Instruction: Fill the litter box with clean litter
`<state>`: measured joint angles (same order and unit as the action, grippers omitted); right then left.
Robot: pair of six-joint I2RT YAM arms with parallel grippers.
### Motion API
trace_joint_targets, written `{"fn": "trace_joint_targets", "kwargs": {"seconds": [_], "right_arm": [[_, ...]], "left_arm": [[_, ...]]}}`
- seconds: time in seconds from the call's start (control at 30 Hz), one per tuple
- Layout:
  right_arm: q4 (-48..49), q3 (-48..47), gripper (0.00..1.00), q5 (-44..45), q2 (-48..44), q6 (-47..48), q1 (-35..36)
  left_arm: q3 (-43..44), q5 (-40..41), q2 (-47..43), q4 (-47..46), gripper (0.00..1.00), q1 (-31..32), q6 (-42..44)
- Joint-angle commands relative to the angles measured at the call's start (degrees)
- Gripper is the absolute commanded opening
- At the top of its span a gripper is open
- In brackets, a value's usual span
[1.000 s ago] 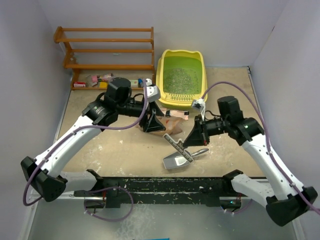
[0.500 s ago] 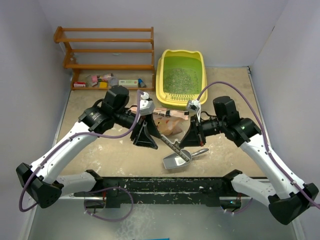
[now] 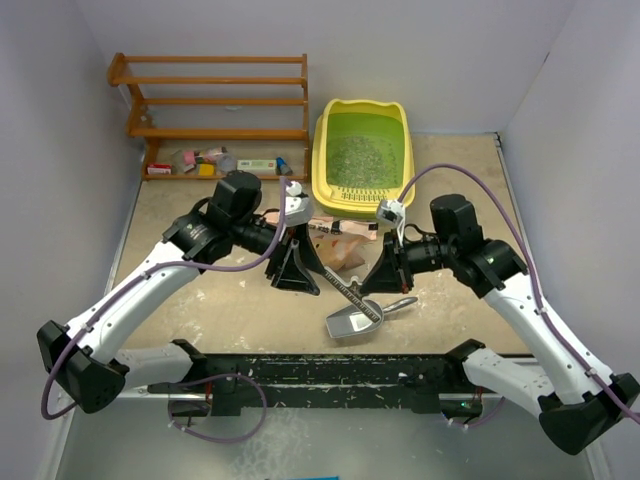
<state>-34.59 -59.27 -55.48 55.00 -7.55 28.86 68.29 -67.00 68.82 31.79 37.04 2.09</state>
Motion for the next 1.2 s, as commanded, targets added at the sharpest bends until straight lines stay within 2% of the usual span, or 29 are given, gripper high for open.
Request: {"fn": "trace_joint_targets", "kwargs": {"seconds": [0.0,0.1,0.27,0.43,0.63,0.87,1.17], "right_arm": [[-0.07,0.69,0.00,-0.82,-0.84,0.07,0.35],[-0.98,0.82,0.00,-1.01,-1.44,0.53,0.49],[-1.68,0.49,0.00,-1.19,-2.50,0.96,0.49],[-0.76,-0.42,0.00,-1.45,-2.76,0.26,0.58],[-0.29,-0.93,0.00,-0.45,-2.31,0.32,0.58],[0.83,-1.18,0.00,0.85,-1.33,-0.09,0.58],[1.88,-0.96,0.00,1.88,-1.56,-0.86,0.58]], "left_arm": [[3.22,4.24,-2.30,-1.89,0.61,-0.24,-0.27],[3.97,7.89,-1.94,-0.88,0.61,-0.34,0.21],[3.29,8.86,0.21,-2.80,0.61,-0.54,-0.75],[2.89,5.14,4.93,-4.40,0.59,-0.48,-1.74],[2.81,2.16,6.53,-7.95,0.57,-0.49,-4.00],[2.30,-4.17,8.16,-8.04,0.44,-0.50,-4.59],[1.78,-6.00,9.17,-2.54,0.37,-0.53,-0.32]]}}
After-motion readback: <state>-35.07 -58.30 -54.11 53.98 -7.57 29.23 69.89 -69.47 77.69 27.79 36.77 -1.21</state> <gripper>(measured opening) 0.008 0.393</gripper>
